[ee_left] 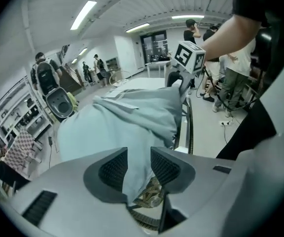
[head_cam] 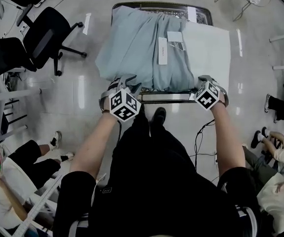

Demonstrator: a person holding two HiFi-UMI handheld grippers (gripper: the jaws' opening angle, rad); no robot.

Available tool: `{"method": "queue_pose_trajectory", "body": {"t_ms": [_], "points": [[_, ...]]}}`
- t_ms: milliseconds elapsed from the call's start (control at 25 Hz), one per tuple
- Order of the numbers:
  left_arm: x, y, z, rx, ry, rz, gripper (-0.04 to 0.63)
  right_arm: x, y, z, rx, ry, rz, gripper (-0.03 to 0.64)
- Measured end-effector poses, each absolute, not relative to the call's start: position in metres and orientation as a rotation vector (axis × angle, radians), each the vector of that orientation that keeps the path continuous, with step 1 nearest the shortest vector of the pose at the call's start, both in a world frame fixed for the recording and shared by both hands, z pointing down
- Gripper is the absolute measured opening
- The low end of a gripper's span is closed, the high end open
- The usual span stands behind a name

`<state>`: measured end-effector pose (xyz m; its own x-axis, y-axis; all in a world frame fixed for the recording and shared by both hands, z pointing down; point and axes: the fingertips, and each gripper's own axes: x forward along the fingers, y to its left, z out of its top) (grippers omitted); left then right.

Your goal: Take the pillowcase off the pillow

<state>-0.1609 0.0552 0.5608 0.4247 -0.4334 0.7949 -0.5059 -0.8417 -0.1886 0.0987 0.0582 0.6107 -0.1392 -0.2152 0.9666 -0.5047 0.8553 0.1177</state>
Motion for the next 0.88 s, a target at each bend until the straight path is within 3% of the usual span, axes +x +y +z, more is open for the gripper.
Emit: {"method": "queue_pose_trajectory", "body": {"t_ms": [120, 280, 480, 880], "points": [[-0.13, 0.063, 0.586, 2.595, -0.789, 1.527, 0.195, 0.095, 0.06, 0.614, 0.563, -1.735, 0.274, 0.246], [-0.125, 0.054, 0.618, 2.553, -0.821, 1.725, 0.213, 0.089, 0.063, 0.62, 0.556, -1.737, 0.264, 0.245], [-0.143, 0.049, 0.617, 2.536, -0.783, 1.848, 0.018, 0.088, 0.062, 0.616, 0.536, -1.757, 0.23, 0.217], [-0.23, 0.046, 0.589, 2.491, -0.79, 1.916, 0.006, 0.086, 0.067, 0.587, 0.473, -1.87, 0.254, 0.143]]}}
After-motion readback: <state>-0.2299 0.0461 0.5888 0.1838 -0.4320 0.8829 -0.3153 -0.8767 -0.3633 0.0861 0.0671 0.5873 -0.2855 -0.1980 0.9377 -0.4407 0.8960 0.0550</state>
